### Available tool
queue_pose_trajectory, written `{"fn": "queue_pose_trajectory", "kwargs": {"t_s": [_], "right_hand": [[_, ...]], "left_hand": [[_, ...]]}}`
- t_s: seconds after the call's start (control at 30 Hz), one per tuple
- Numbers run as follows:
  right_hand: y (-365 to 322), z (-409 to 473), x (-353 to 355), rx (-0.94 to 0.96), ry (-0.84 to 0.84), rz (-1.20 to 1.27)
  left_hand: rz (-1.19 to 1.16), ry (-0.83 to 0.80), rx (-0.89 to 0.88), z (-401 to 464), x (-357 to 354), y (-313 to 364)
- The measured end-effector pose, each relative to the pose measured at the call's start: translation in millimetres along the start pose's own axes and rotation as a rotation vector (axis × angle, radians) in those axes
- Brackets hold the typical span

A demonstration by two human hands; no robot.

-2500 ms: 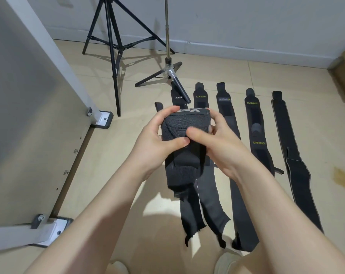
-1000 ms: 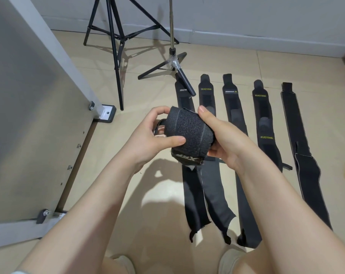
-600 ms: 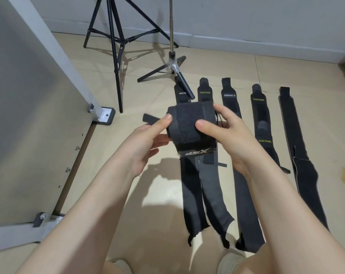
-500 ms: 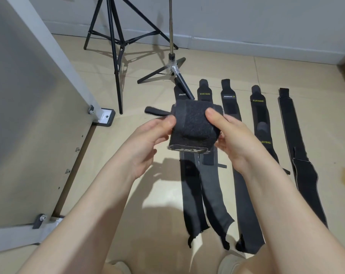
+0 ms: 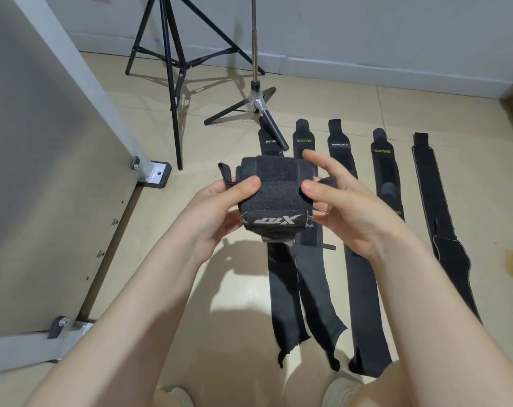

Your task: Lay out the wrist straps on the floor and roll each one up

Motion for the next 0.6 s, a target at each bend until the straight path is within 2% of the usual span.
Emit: {"fn": "queue_pose_trajectory", "kwargs": {"t_s": [0.1,0.2,0.3,0.4,0.5,0.6], "right_hand": [[-4.3,-2.5,0.0,0.040,0.019,-0.108],[-4.2,-4.1,5.2,0.058,0.155,-0.314],[-2.8,-3.0,11.7,0.027,0.243,-0.245],[8.5,-1.2,15.6,-0.108,0.265,-0.131],[24.7,0.0,10.6,-0.270,0.200,0.027],[32.6,1.1,1.7,-0.345,0.119,0.093]], "left_hand": [[0.082,0.024,0.087,0.2,0.9,-7.2],[0.113,0.072,0.092,0.9,1.9,-10.3],[0.042,0.042,0.099,-1.6,1.3,-9.3],[0.027,0.046,0.051,-3.5,3.7,-4.7],[0.049,0.057,-0.071,-4.1,2.4,7.6],[-0.026,-0.026,-0.180,-7.3,-5.0,16.3]]}}
Point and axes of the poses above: each hand's wrist, its own z-axis towards the middle knuckle, its own x-axis out of the back of the hand, y = z × x, the point moved 8 cm from there along z, towards the middle knuckle
